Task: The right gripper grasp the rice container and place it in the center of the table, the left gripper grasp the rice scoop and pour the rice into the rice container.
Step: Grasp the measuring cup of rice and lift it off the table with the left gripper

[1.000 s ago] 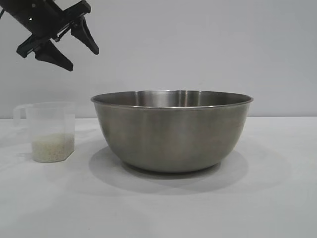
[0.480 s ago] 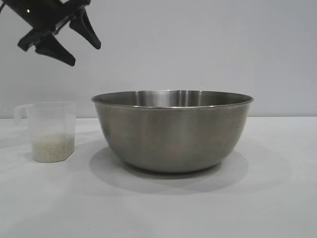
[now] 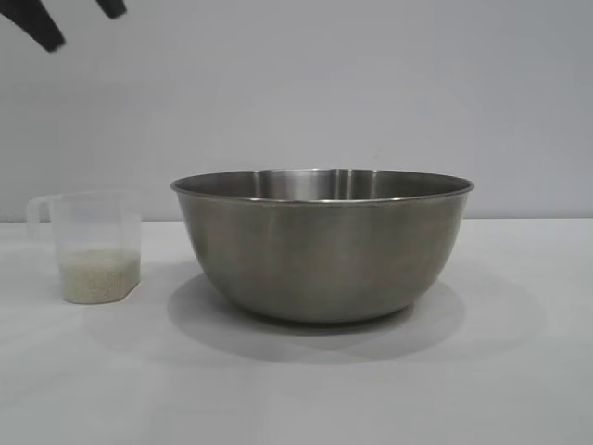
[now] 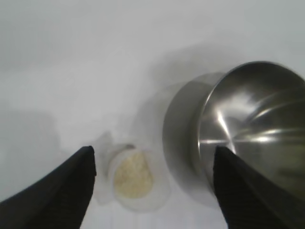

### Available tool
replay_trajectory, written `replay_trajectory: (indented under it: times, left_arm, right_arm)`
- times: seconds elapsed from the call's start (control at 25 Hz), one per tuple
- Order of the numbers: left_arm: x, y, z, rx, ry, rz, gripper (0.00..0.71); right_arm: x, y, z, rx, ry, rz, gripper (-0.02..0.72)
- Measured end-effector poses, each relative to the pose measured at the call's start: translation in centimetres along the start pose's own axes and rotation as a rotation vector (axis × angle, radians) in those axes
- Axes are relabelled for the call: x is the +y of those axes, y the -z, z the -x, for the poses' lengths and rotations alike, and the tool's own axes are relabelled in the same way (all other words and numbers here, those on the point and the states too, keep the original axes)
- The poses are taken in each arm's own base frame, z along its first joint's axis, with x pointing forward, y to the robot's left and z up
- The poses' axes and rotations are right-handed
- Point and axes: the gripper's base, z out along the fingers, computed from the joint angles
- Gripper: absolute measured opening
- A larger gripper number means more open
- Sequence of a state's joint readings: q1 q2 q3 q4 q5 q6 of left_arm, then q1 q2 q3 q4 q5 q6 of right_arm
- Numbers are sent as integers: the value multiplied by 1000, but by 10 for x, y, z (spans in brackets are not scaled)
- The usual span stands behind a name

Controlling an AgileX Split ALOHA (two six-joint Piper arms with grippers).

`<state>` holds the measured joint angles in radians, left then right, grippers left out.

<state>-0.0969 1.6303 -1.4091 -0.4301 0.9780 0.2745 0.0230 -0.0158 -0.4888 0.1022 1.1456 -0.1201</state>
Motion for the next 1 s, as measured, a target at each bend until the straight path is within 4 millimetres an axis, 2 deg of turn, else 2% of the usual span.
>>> replay_trajectory:
  times: [0.2, 0.48, 0.68, 0.8, 1.0]
  left_arm:
    - [-12, 33, -19, 110, -15, 4, 461]
    - [-18, 62, -47, 138, -22, 57, 461]
    - [-19, 67, -80, 169, -8, 70, 461]
    - [-19, 68, -99, 122, -3, 82, 461]
    - [-14, 54, -129, -1, 33, 94, 461]
  right_arm:
    - [0, 0, 0, 0, 0, 0, 524]
    - [0, 0, 0, 0, 0, 0, 524]
    - [0, 0, 0, 0, 0, 0, 524]
    - [0, 0, 0, 0, 0, 0, 524]
    - [0, 0, 0, 0, 0, 0, 524]
